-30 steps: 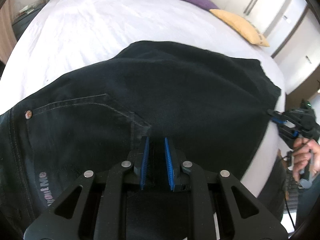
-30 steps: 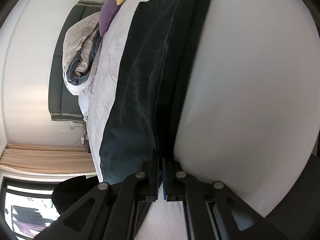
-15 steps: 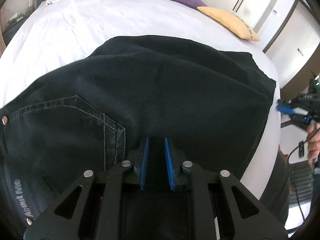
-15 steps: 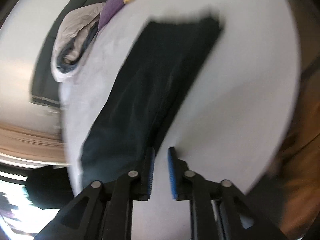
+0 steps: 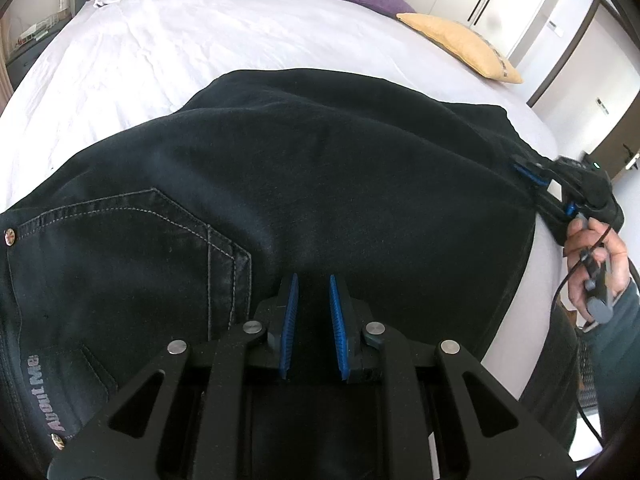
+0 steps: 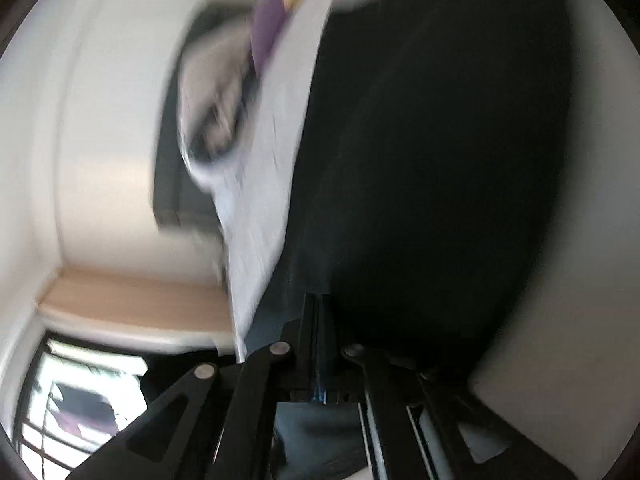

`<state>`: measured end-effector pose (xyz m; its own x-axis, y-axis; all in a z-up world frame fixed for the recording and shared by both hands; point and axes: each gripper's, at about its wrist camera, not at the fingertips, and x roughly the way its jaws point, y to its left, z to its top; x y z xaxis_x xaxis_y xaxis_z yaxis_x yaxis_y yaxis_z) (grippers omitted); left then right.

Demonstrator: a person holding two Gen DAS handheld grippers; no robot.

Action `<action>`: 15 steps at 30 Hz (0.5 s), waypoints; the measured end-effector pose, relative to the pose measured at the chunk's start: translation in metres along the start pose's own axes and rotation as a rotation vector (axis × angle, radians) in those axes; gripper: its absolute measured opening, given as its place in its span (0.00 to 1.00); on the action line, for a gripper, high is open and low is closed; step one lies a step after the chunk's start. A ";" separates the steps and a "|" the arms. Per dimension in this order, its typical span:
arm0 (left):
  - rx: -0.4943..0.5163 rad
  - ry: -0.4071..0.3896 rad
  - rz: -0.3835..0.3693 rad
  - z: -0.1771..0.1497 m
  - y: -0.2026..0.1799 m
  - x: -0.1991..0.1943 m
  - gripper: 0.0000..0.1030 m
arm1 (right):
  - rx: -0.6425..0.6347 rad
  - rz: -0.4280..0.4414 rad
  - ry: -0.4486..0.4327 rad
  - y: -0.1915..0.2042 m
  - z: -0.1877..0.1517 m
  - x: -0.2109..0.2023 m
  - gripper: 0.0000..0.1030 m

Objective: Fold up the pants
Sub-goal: 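Lay the leg ends onto the jeans and open the right tool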

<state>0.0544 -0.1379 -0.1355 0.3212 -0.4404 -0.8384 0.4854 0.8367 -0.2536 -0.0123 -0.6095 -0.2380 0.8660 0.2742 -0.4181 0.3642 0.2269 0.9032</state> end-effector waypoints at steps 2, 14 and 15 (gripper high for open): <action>-0.001 -0.008 -0.001 -0.002 0.000 0.000 0.15 | -0.013 -0.119 -0.144 -0.012 0.019 -0.034 0.00; -0.013 -0.013 -0.002 -0.004 0.003 -0.003 0.15 | -0.187 0.026 0.155 0.103 0.032 0.064 0.47; -0.014 -0.011 -0.003 -0.003 0.003 -0.003 0.15 | -0.172 -0.010 0.198 0.095 0.034 0.086 0.46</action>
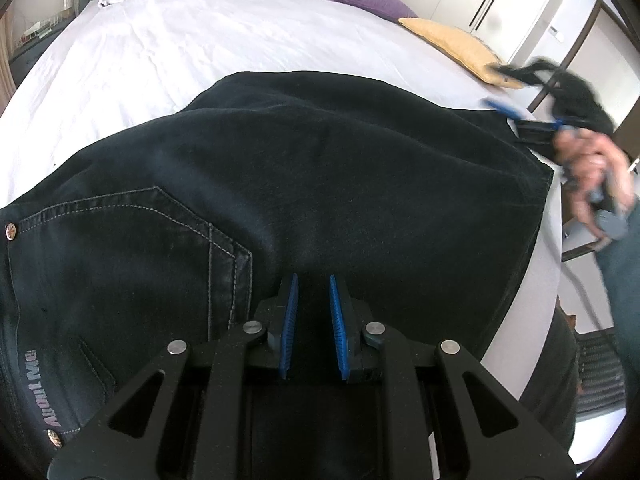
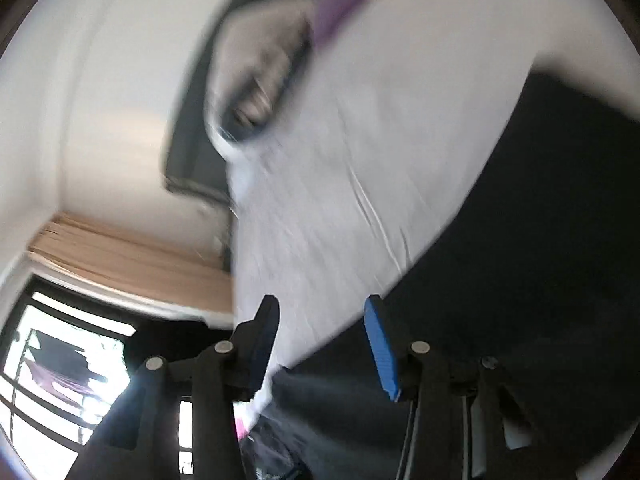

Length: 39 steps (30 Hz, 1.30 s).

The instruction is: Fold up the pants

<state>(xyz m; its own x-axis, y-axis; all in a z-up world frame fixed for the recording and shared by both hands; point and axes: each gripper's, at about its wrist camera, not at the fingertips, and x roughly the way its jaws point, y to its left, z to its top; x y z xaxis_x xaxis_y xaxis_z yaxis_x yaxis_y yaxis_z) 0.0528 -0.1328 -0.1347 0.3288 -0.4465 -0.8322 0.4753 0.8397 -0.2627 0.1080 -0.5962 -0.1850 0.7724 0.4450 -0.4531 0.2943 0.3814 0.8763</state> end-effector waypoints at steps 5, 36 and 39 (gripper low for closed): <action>-0.028 0.023 -0.007 0.011 0.002 -0.009 0.15 | 0.278 -0.098 -0.157 -0.091 0.019 -0.021 0.00; -0.258 -0.076 -0.031 0.062 0.070 -0.006 0.16 | -0.109 0.068 0.144 0.042 -0.069 0.033 0.45; -0.348 -0.030 -0.041 0.033 0.090 -0.004 0.15 | -0.111 -0.019 0.250 0.033 -0.083 0.081 0.35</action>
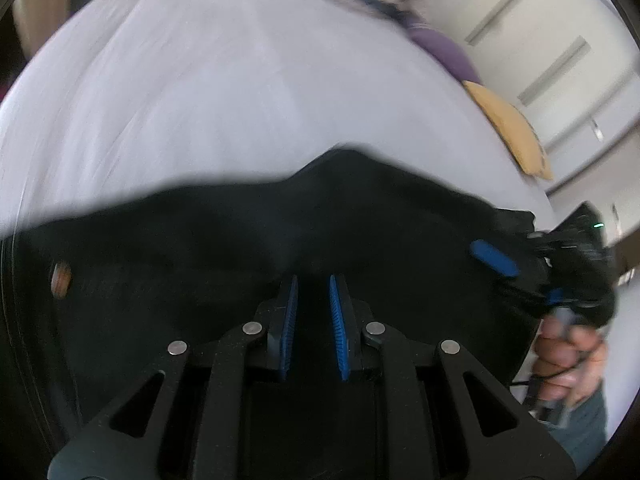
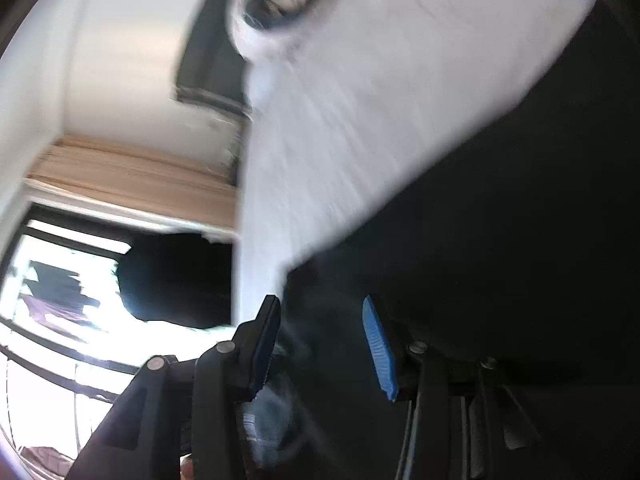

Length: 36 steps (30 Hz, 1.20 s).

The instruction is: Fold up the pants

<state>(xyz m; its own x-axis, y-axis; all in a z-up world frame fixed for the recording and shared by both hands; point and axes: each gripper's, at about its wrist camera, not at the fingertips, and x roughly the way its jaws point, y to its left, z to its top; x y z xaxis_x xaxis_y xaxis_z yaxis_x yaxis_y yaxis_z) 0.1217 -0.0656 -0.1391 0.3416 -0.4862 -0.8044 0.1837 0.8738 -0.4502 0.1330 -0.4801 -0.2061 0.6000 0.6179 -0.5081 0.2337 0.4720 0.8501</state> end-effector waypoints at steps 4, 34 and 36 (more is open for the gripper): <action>-0.064 -0.020 -0.047 -0.020 0.039 -0.025 0.15 | 0.176 -0.030 -0.159 -0.055 0.011 -0.035 0.00; 0.057 -0.150 -0.026 -0.002 0.010 -0.069 0.15 | 0.419 -0.096 -0.784 -0.157 -0.025 -0.344 0.72; 0.100 -0.111 -0.051 0.003 -0.023 -0.047 0.15 | 0.410 -0.065 -0.751 -0.154 -0.021 -0.334 0.72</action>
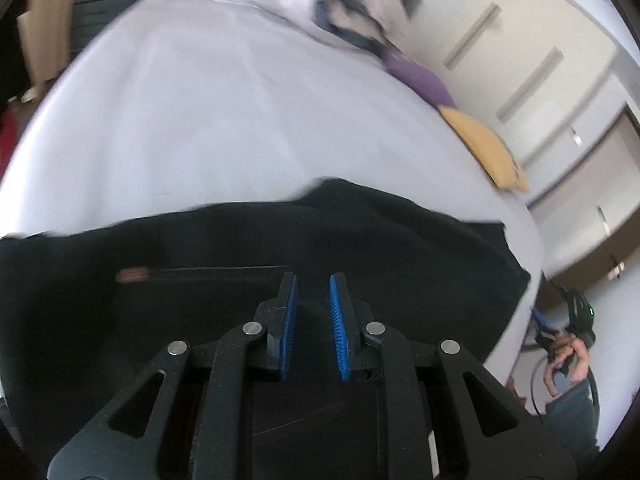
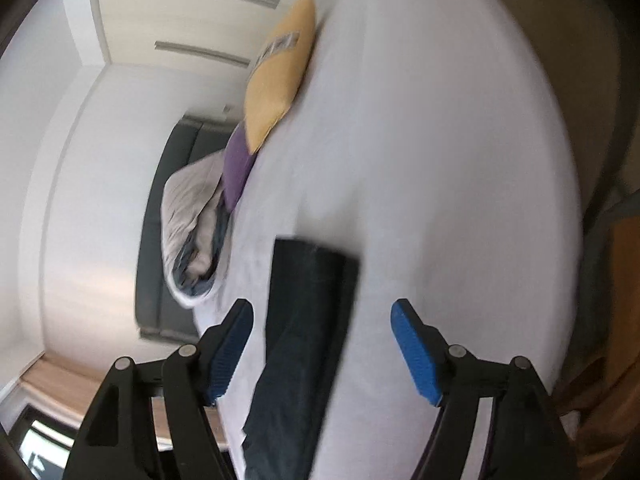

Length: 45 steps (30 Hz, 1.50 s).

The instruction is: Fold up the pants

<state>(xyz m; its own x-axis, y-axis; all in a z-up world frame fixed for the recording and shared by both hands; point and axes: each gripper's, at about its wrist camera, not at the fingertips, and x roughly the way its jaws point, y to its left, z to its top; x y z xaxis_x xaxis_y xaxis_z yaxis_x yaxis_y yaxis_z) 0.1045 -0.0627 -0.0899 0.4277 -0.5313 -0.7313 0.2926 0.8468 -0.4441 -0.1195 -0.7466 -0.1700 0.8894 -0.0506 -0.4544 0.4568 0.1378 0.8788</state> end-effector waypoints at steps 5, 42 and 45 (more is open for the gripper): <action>0.122 0.071 -0.073 0.003 -0.072 0.055 0.15 | 0.061 -0.032 0.061 -0.001 -0.023 0.018 0.72; -0.008 0.275 -0.278 -0.022 -0.095 0.159 0.15 | -0.021 -0.060 0.100 -0.016 -0.035 -0.010 0.07; -0.017 0.278 -0.284 -0.023 -0.094 0.160 0.15 | -0.054 -0.084 0.084 -0.010 -0.037 -0.012 0.07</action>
<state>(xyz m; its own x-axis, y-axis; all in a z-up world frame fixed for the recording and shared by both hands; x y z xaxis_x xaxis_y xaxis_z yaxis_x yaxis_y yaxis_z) 0.1262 -0.2266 -0.1771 0.0833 -0.7195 -0.6895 0.3511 0.6687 -0.6554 -0.1354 -0.7104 -0.1789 0.8424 0.0187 -0.5385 0.5259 0.1896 0.8292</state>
